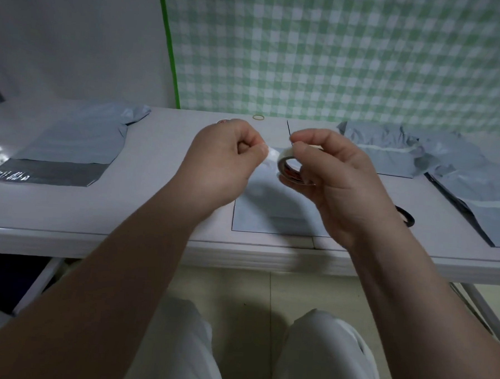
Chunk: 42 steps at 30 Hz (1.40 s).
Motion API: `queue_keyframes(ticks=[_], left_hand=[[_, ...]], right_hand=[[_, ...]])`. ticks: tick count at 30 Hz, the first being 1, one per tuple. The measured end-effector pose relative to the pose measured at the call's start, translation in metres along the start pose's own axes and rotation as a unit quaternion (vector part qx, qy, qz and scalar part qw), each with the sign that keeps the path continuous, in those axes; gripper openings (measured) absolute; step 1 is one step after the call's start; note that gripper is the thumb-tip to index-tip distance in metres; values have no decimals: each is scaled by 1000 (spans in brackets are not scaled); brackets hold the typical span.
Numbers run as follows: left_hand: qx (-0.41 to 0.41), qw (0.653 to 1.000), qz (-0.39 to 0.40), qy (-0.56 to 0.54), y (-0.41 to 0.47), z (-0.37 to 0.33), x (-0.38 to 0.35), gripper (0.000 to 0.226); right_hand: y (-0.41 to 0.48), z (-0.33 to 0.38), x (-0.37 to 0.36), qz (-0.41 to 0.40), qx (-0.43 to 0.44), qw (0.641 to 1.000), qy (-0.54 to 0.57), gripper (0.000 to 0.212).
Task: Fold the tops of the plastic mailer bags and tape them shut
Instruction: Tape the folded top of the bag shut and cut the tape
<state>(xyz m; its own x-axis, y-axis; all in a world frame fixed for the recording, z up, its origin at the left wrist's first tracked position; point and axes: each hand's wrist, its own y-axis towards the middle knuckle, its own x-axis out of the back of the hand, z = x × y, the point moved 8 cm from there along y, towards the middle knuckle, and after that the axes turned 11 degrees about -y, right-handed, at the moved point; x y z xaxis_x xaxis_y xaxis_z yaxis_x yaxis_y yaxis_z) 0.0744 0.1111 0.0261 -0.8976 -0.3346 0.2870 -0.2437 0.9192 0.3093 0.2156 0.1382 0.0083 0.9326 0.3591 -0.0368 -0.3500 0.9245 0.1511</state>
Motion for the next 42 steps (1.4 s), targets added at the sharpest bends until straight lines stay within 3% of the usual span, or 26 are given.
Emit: queue_keyframes(ticks=[2,5,8,10,13,17,20,23,27,30,36,42], left_hand=[[-5,999,-26,17,5,3,7,20],[-2,998,-54,21,9,8,16,20],[25,998,-61,-3,11,20,17,22],[99,989,-46,-100,11,38,10,24],[207,936,-28,-282,9,59,-6,24],[254,903,-41,-344,15,75,-12,17],[288,904,-40,-314,16,90,-18,12],[293,913,-40,-279,17,102,-18,15],[279,925,-46,-252,21,110,-15,20],[260,940,-36,-219,25,112,-13,23],[220,968,-39,-114,30,118,0,24],[152,988,-5,40,37,107,0,15]], right_hand=[[10,7,5,-17,25,993,-114,13],[24,14,14,-47,59,936,-345,11],[34,12,16,-59,66,902,-422,7],[41,4,18,-71,51,907,-411,11],[51,-15,23,-105,-6,944,-313,18],[59,-47,10,-58,-100,989,-97,20],[62,-62,2,-46,-130,990,-5,19],[66,-71,2,-55,-139,988,-28,15],[67,-80,7,-65,-137,983,-99,35],[65,-85,11,-82,-125,983,-108,35],[67,-76,9,-102,-74,960,-248,36],[73,-64,3,-84,-56,912,-397,28]])
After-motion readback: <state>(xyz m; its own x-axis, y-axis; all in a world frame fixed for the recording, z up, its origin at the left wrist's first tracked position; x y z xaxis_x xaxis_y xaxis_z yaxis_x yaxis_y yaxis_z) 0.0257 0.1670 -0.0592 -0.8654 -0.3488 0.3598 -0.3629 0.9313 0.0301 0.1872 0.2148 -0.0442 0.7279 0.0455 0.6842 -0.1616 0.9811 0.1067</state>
